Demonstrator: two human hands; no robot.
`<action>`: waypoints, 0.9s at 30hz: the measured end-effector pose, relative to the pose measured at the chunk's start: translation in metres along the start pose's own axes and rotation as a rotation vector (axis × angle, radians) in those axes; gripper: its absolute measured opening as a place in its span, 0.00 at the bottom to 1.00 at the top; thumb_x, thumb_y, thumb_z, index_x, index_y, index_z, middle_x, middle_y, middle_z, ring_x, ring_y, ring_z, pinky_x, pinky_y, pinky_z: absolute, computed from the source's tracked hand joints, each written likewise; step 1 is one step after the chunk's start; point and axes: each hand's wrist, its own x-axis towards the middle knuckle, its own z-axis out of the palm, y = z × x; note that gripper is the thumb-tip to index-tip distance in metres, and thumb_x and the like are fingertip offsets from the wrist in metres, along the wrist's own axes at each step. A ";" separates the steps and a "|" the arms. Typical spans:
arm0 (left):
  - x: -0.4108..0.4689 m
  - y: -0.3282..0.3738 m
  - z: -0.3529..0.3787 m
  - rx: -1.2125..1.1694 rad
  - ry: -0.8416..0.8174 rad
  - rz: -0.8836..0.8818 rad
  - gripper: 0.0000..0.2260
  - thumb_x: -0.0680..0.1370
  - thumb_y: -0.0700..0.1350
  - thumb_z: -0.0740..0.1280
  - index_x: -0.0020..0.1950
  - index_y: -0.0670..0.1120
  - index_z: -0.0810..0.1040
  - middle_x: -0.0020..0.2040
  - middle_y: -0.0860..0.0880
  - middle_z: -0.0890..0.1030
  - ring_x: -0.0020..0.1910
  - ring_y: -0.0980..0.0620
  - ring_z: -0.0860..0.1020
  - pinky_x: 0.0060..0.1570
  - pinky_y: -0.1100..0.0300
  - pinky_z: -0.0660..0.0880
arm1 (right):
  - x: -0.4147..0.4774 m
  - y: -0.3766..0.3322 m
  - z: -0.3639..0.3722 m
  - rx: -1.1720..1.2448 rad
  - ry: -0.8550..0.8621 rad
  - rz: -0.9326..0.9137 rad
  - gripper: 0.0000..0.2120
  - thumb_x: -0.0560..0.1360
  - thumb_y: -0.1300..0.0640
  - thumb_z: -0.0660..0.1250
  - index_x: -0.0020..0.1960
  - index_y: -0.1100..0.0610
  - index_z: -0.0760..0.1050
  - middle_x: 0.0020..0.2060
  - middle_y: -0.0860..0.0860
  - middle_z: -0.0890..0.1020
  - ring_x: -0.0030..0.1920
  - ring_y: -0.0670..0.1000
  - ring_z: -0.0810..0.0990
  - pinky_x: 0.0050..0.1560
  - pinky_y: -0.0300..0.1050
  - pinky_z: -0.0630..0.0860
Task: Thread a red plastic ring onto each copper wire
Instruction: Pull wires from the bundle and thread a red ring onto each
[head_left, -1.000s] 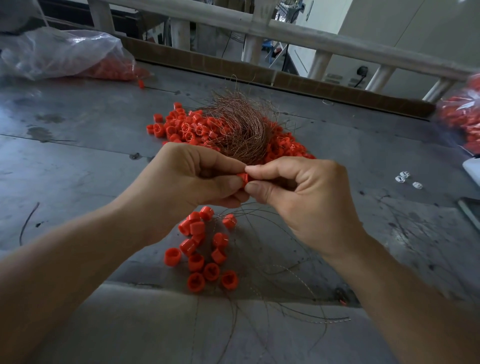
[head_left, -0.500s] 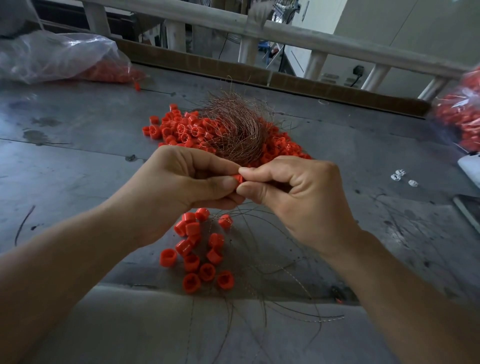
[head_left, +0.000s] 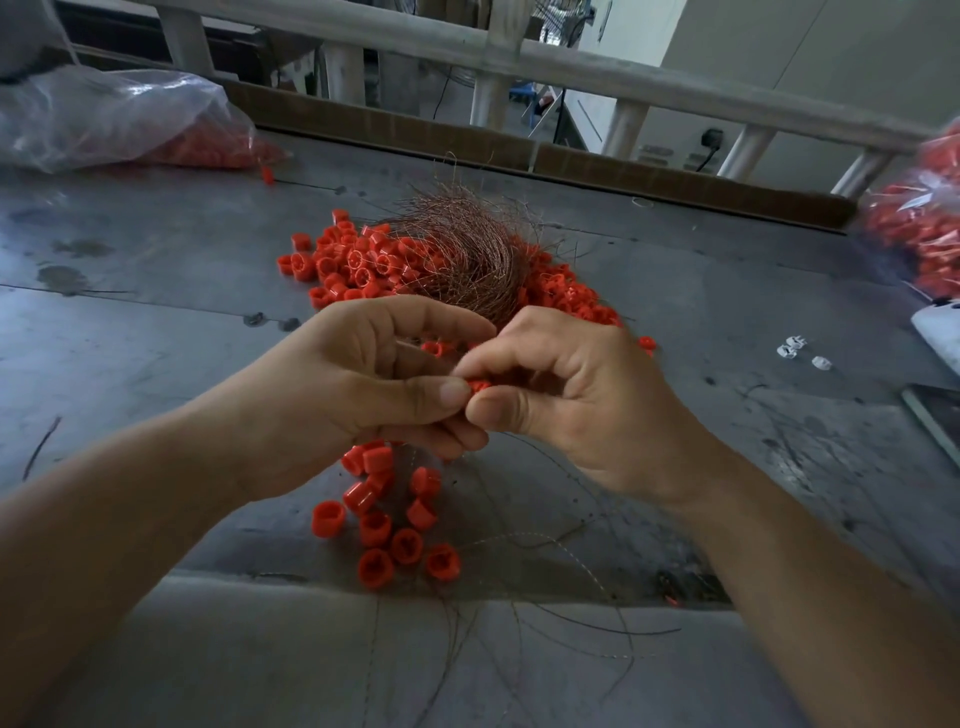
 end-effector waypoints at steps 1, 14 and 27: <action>0.000 0.000 0.000 -0.008 -0.007 0.005 0.23 0.59 0.50 0.79 0.52 0.49 0.82 0.39 0.40 0.83 0.37 0.47 0.83 0.35 0.61 0.79 | 0.000 0.001 0.001 -0.035 0.009 -0.004 0.07 0.68 0.54 0.68 0.46 0.52 0.78 0.37 0.44 0.74 0.40 0.39 0.73 0.43 0.31 0.70; -0.006 0.000 0.012 0.081 0.072 0.093 0.31 0.62 0.48 0.78 0.63 0.54 0.72 0.39 0.38 0.83 0.37 0.44 0.83 0.35 0.59 0.79 | -0.002 -0.004 0.016 -0.179 0.035 -0.013 0.06 0.72 0.57 0.63 0.43 0.60 0.75 0.37 0.44 0.71 0.38 0.40 0.70 0.40 0.32 0.68; -0.006 0.006 0.012 -0.038 0.090 0.019 0.27 0.59 0.47 0.79 0.56 0.48 0.78 0.37 0.38 0.82 0.33 0.43 0.82 0.29 0.61 0.78 | -0.003 -0.004 0.013 0.025 0.056 0.004 0.04 0.68 0.54 0.68 0.42 0.51 0.77 0.36 0.44 0.73 0.37 0.39 0.73 0.39 0.31 0.69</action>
